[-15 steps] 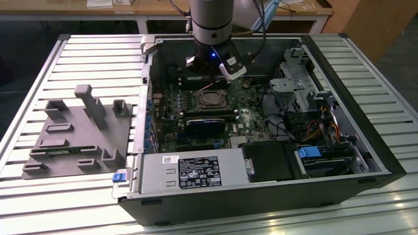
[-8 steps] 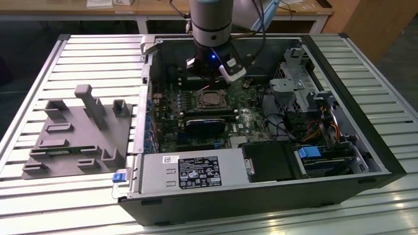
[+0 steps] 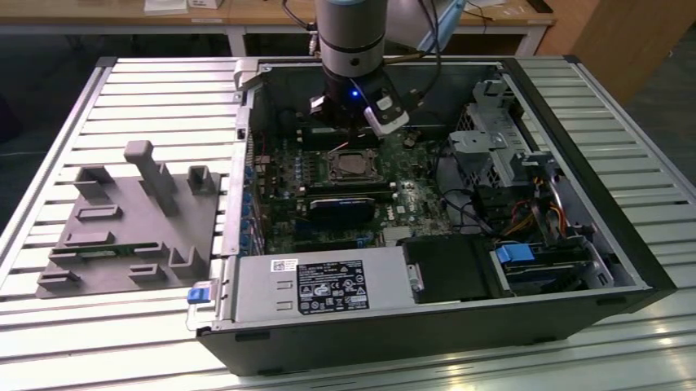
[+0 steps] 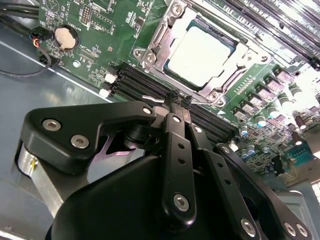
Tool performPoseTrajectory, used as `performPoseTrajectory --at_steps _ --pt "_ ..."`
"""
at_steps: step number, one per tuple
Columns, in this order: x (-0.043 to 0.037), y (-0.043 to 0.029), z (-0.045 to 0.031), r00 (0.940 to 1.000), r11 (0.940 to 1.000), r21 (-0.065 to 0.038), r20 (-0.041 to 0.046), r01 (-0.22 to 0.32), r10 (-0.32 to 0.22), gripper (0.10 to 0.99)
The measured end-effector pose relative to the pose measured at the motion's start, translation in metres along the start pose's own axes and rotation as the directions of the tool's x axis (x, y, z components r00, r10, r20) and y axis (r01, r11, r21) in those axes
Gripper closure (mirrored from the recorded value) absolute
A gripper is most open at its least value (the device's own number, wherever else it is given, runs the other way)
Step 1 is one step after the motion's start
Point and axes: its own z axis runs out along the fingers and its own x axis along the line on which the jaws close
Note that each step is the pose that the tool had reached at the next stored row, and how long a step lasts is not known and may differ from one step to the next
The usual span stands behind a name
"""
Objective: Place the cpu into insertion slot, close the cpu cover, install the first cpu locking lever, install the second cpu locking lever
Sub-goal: 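Install the first cpu locking lever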
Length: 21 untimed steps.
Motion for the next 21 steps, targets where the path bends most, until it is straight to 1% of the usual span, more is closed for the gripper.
performPoseTrajectory --at_steps 8,12,16,21 --pt "0.0002 0.0004 0.0019 1.0000 1.0000 0.000 0.0000 0.000 0.000 0.984" --pt "0.0004 0.0001 0.0039 1.0000 1.0000 0.000 0.0037 0.001 -0.001 0.984" --pt "0.0005 0.0001 0.0047 1.0000 1.0000 0.000 0.0043 0.001 -0.001 0.984" --pt "0.0007 0.0024 0.0060 1.0000 1.0000 0.000 0.0045 0.001 -0.001 0.984"
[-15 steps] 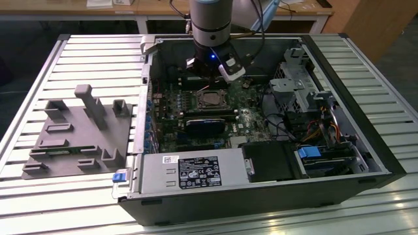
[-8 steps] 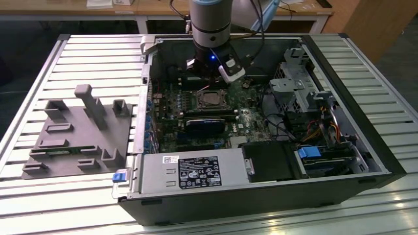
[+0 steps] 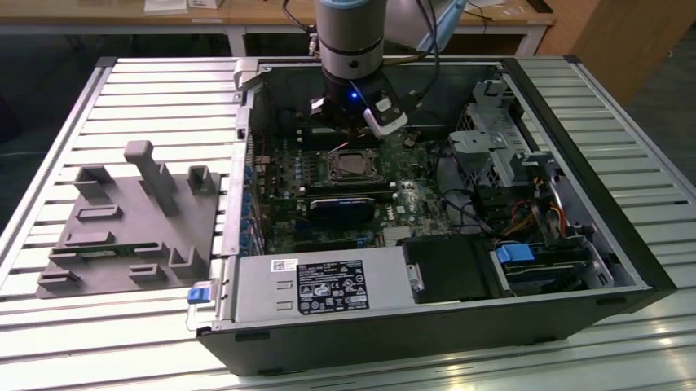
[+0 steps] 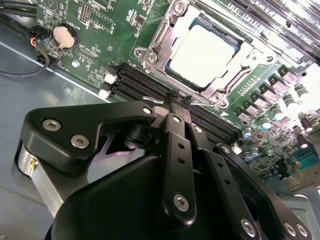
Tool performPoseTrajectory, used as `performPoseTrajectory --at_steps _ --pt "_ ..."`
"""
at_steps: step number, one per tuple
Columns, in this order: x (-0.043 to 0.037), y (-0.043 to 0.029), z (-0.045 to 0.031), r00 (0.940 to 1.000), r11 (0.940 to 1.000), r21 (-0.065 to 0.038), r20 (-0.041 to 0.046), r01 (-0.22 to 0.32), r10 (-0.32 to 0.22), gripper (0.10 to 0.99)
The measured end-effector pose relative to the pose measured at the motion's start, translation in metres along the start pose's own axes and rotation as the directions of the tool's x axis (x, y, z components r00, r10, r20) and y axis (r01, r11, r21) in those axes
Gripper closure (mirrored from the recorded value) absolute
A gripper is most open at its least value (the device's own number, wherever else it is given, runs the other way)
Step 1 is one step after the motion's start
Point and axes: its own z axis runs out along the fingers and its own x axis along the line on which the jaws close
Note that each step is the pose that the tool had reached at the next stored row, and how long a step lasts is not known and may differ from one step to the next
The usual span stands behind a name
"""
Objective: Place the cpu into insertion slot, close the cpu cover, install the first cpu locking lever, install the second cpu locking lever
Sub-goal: 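Install the first cpu locking lever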
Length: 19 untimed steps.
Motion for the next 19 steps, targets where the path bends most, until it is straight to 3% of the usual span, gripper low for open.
performPoseTrajectory --at_steps 4,7,12,19 --pt "0.0002 0.0024 0.0013 1.0000 1.0000 0.000 0.0006 0.000 0.000 0.984" --pt "0.0004 0.0029 0.0028 1.0000 1.0000 0.000 0.0069 0.001 -0.001 0.984" --pt "0.0012 0.0030 0.0058 0.9998 1.0000 -0.001 0.0221 0.003 -0.003 0.984" --pt "0.0033 0.0031 0.0092 0.9986 1.0000 0.007 0.0528 0.004 -0.005 0.984"
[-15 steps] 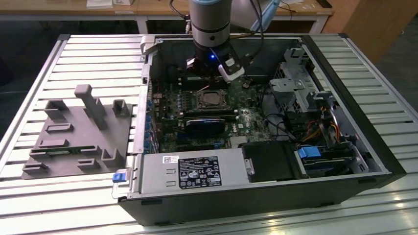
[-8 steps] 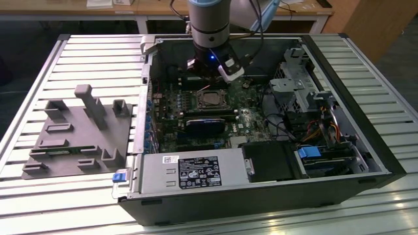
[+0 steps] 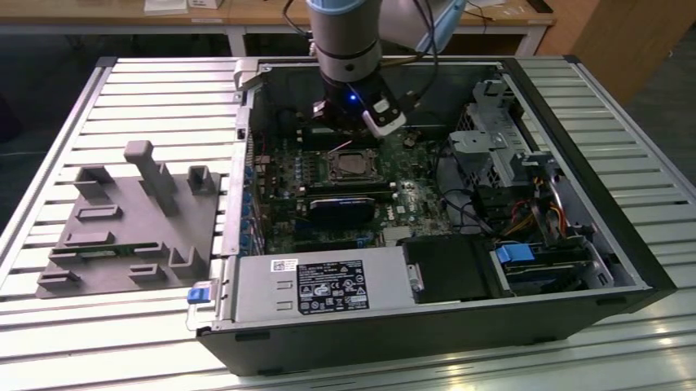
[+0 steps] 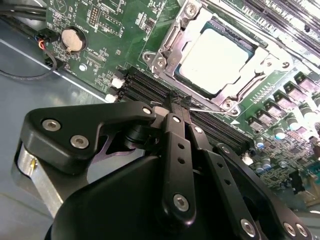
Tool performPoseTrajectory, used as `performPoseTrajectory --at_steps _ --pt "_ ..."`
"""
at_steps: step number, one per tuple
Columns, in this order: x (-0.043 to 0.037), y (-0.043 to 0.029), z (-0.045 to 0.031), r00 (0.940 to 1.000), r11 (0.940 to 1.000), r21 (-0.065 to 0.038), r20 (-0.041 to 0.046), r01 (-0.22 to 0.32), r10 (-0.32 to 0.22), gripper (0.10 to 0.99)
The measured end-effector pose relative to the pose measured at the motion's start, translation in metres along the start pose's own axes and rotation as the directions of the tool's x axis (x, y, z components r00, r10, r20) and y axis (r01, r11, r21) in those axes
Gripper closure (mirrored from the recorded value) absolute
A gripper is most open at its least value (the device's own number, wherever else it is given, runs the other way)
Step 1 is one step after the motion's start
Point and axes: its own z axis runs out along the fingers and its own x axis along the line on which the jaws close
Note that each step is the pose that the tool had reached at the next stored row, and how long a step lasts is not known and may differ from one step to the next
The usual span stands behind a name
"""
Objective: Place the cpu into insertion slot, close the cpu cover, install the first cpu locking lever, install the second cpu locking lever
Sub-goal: 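Install the first cpu locking lever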
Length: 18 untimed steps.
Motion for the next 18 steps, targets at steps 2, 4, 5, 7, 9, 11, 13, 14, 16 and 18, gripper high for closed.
performPoseTrajectory --at_steps 2,4,5,7,9,11,13,14,16,18 --pt "0.0013 0.0008 0.0003 1.0000 1.0000 0.001 0.0027 -0.001 0.001 0.984" --pt "0.0026 0.0020 0.0006 1.0000 1.0000 0.002 0.0052 -0.002 0.002 0.984" --pt "0.0031 0.0025 0.0008 1.0000 1.0000 0.003 0.0065 -0.004 0.004 0.984" --pt "0.0034 0.0029 0.0014 0.9999 0.9999 0.006 0.0100 -0.013 0.013 0.984" --pt "0.0034 0.0027 0.0020 0.9992 0.9993 0.010 0.0162 -0.036 0.035 0.984" --pt "0.0036 0.0026 0.0027 0.9975 0.9977 0.015 0.0246 -0.066 0.066 0.984" --pt "0.0037 0.0025 0.0034 0.9953 0.9956 0.018 0.0319 -0.092 0.091 0.984" --pt "0.0037 0.0026 0.0037 0.9943 0.9946 0.019 0.0348 -0.102 0.101 0.984" --pt "0.0040 0.0032 0.0044 0.9927 0.9931 0.021 0.0387 -0.115 0.114 0.984" --pt "0.0043 0.0039 0.0050 0.9910 0.9916 0.023 0.0422 -0.128 0.127 0.984"
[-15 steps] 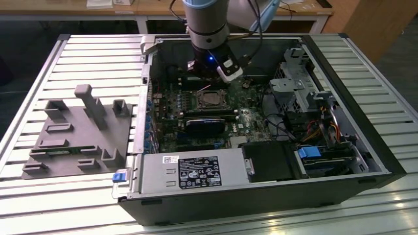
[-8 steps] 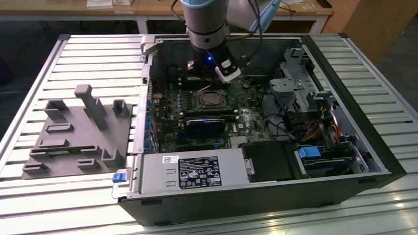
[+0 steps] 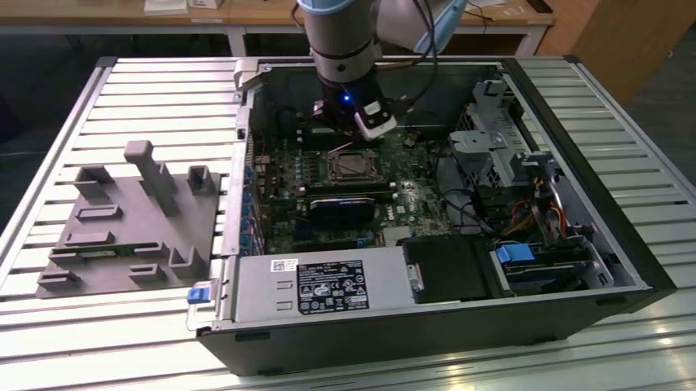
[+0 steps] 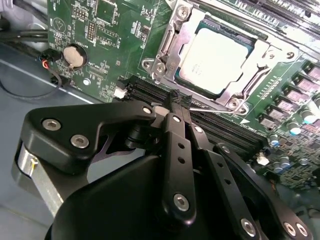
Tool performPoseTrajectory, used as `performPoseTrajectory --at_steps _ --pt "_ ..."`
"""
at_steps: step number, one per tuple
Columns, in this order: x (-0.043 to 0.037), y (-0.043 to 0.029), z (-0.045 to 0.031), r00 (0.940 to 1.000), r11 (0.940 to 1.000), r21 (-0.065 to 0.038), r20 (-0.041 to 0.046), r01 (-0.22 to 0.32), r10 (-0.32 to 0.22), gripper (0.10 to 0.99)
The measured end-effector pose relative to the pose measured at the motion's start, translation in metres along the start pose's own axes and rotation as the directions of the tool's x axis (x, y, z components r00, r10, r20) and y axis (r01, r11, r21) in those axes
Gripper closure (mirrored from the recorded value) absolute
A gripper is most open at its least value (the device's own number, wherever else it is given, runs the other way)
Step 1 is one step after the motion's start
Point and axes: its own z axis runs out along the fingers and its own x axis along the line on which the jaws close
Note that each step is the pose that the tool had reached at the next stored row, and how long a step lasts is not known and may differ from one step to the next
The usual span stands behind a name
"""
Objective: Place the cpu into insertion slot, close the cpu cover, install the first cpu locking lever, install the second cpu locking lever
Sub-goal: 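Install the first cpu locking lever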
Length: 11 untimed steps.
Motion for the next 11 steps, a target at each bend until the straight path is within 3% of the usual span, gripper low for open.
performPoseTrajectory --at_steps 11 --pt "0.0043 0.0040 0.0032 0.9978 0.9978 0.010 0.0171 -0.065 0.065 0.984"
